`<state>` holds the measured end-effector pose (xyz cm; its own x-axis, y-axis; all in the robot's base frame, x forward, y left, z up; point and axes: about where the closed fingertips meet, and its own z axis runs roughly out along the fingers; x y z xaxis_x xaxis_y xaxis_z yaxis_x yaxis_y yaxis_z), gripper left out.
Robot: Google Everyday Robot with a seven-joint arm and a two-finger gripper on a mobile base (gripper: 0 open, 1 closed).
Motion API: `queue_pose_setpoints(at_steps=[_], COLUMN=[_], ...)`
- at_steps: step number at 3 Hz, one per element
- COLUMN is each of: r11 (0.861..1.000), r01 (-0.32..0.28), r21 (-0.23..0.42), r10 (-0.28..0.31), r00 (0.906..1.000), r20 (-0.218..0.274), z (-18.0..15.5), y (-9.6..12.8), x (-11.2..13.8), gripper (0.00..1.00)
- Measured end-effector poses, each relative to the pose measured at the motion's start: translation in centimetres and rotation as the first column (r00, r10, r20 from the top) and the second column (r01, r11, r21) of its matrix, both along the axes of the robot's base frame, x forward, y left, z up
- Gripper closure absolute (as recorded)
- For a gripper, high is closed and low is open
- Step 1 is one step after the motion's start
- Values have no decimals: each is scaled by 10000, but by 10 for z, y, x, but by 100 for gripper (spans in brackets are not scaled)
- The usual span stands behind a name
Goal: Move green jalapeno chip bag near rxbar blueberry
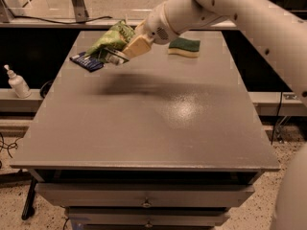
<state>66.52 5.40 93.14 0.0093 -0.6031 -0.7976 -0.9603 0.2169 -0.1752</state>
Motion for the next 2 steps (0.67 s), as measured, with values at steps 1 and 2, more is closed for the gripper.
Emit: queue_pose_setpoints(at_steps=[1, 2], r11=[9988, 9985], r01=[-7, 154], r21=[486, 517], r10=[-2, -173], r00=[9999, 9991], r20=[168, 381], z=[-19, -35], y=[15, 27], x=[34, 48], gripper=[100, 100])
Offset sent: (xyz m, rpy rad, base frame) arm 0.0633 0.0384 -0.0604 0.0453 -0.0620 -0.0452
